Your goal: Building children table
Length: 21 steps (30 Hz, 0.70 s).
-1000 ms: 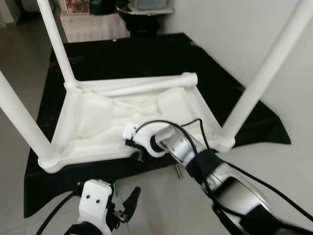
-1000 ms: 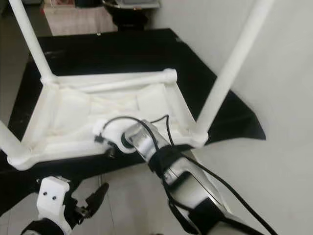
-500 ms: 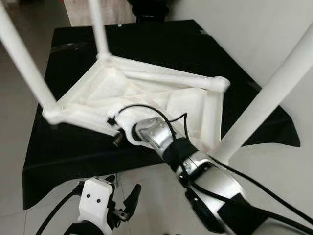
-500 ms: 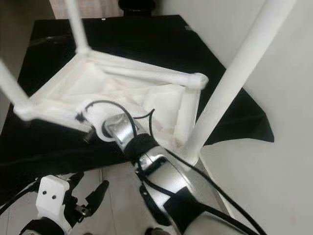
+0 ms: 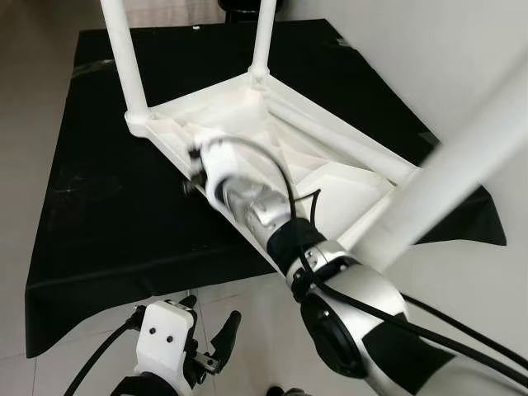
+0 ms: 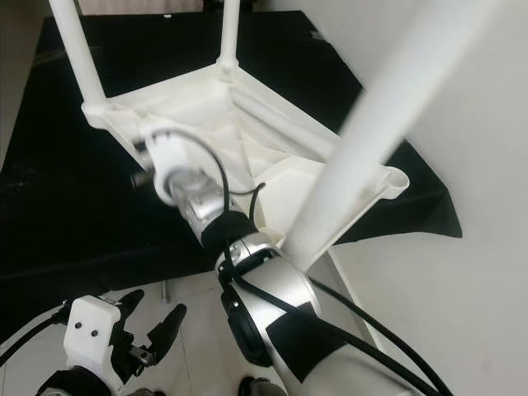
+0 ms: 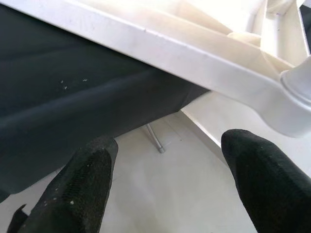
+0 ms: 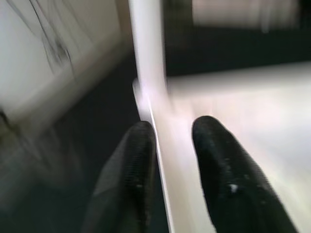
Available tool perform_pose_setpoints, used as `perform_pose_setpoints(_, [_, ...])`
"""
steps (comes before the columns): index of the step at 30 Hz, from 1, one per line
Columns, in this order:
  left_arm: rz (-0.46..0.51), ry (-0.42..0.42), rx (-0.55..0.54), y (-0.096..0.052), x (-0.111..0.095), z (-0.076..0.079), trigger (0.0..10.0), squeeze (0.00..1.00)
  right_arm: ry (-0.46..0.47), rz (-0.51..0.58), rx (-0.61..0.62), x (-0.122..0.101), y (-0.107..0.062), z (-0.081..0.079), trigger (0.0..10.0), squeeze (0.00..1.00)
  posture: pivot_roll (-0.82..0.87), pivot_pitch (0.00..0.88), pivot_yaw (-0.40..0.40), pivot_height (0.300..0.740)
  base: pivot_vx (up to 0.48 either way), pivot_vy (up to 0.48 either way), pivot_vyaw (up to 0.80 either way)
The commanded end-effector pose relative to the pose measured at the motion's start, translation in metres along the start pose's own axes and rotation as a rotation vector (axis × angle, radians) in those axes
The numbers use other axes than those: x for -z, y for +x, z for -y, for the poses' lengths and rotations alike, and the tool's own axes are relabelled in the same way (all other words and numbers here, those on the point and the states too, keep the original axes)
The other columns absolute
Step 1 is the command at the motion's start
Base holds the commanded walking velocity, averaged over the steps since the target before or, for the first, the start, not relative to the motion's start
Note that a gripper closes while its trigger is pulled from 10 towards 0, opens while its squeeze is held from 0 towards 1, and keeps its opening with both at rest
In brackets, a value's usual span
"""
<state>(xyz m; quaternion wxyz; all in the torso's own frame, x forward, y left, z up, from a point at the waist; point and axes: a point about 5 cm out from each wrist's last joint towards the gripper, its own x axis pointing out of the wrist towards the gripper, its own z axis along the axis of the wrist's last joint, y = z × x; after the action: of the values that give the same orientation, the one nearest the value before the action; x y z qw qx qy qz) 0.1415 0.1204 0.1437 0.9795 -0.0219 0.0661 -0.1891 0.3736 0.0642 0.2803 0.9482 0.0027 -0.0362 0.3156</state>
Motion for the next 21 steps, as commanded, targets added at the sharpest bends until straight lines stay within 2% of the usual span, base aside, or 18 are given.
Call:
perform_pose_setpoints(1, [-0.003, -0.008, -0.006, -0.002, 0.001, 0.002, 10.0, 0.0, 0.077, 0.015, -0.112, 0.002, 0.003, -0.044, 10.0, 1.0, 0.12, 0.138, -0.114, 0.74, 0.0, 0.0, 0.0])
perform_pose_setpoints(3, [0.003, -0.009, -0.007, 0.0, 0.001, 0.0, 10.0, 0.0, 0.207, 0.11, -0.172, -0.008, -0.001, -0.046, 10.0, 1.0, 0.1, 0.133, -0.106, 0.74, 0.0, 0.0, 0.0])
perform_pose_setpoints(5, [0.003, -0.009, -0.007, 0.0, 0.001, 0.0, 10.0, 0.0, 0.222, 0.124, -0.174, -0.009, -0.001, -0.045, 10.0, 1.0, 0.1, 0.133, -0.106, 0.74, 0.0, 0.0, 0.0])
perform_pose_setpoints(6, [0.004, -0.005, -0.007, 0.001, 0.001, 0.0, 10.0, 0.0, 0.254, 0.165, -0.247, -0.011, -0.006, -0.043, 10.0, 1.0, 0.09, 0.13, -0.102, 0.74, 0.0, 0.0, 0.0])
perform_pose_setpoints(7, [0.004, -0.005, -0.007, 0.001, 0.001, 0.0, 10.0, 0.0, 0.254, 0.165, -0.247, -0.011, -0.006, -0.043, 10.0, 1.0, 0.09, 0.13, -0.102, 0.74, 0.0, 0.0, 0.0])
perform_pose_setpoints(8, [0.005, 0.001, -0.008, 0.002, 0.001, -0.001, 10.0, 0.0, 0.284, 0.207, -0.349, -0.012, -0.013, -0.043, 10.0, 1.0, 0.09, 0.127, -0.1, 0.74, 0.0, 0.0, 0.0])
perform_pose_setpoints(9, [0.008, 0.012, -0.01, 0.003, 0.0, -0.002, 10.0, 0.0, 0.274, 0.27, -0.527, -0.009, -0.033, -0.04, 10.0, 1.0, 0.08, 0.128, -0.096, 0.74, 0.0, 0.0, 0.0])
perform_pose_setpoints(10, [0.008, 0.012, -0.01, 0.003, 0.0, -0.002, 10.0, 0.0, 0.274, 0.27, -0.527, -0.009, -0.033, -0.04, 10.0, 1.0, 0.08, 0.128, -0.096, 0.74, 0.0, 0.0, 0.0])
perform_pose_setpoints(12, [0.013, 0.019, -0.02, 0.005, 0.0, -0.005, 10.0, 0.0, 0.19, 0.253, -0.605, 0.008, -0.053, -0.032, 10.0, 1.0, 0.06, 0.123, -0.087, 0.74, 0.0, 0.0, 0.0])
perform_pose_setpoints(15, [0.019, 0.025, -0.031, 0.006, 0.0, -0.007, 10.0, 0.0, 0.157, 0.219, -0.597, 0.02, -0.061, -0.025, 10.0, 1.0, 0.05, 0.123, -0.086, 0.74, 0.0, 0.0, 0.0])
perform_pose_setpoints(16, [0.027, 0.033, -0.06, 0.007, -0.001, -0.012, 10.0, 0.0, 0.143, 0.19, -0.594, 0.033, -0.073, -0.016, 10.0, 1.0, 0.05, 0.118, -0.084, 0.74, 0.0, 0.0, 0.0])
perform_pose_setpoints(18, [0.027, 0.033, -0.06, 0.007, -0.001, -0.012, 10.0, 0.0, 0.143, 0.19, -0.594, 0.033, -0.073, -0.016, 10.0, 1.0, 0.05, 0.118, -0.084, 0.74, 0.0, 0.0, 0.0])
perform_pose_setpoints(19, [0.037, 0.043, -0.105, 0.009, -0.003, -0.018, 10.0, 0.0, 0.135, 0.16, -0.574, 0.046, -0.085, -0.007, 10.0, 0.98, 0.04, 0.114, -0.077, 0.74, 0.0, 0.0, 0.0])
perform_pose_setpoints(20, [0.048, 0.056, -0.188, 0.011, -0.004, -0.03, 10.0, 0.0, 0.138, 0.136, -0.557, 0.057, -0.1, 0.004, 10.0, 0.52, 0.03, 0.108, -0.069, 0.74, 0.0, 0.0, 0.0])
perform_pose_setpoints(21, [0.048, 0.056, -0.188, 0.011, -0.004, -0.03, 10.0, 0.0, 0.138, 0.136, -0.557, 0.057, -0.1, 0.004, 10.0, 0.52, 0.03, 0.108, -0.069, 0.74, 0.0, 0.0, 0.0])
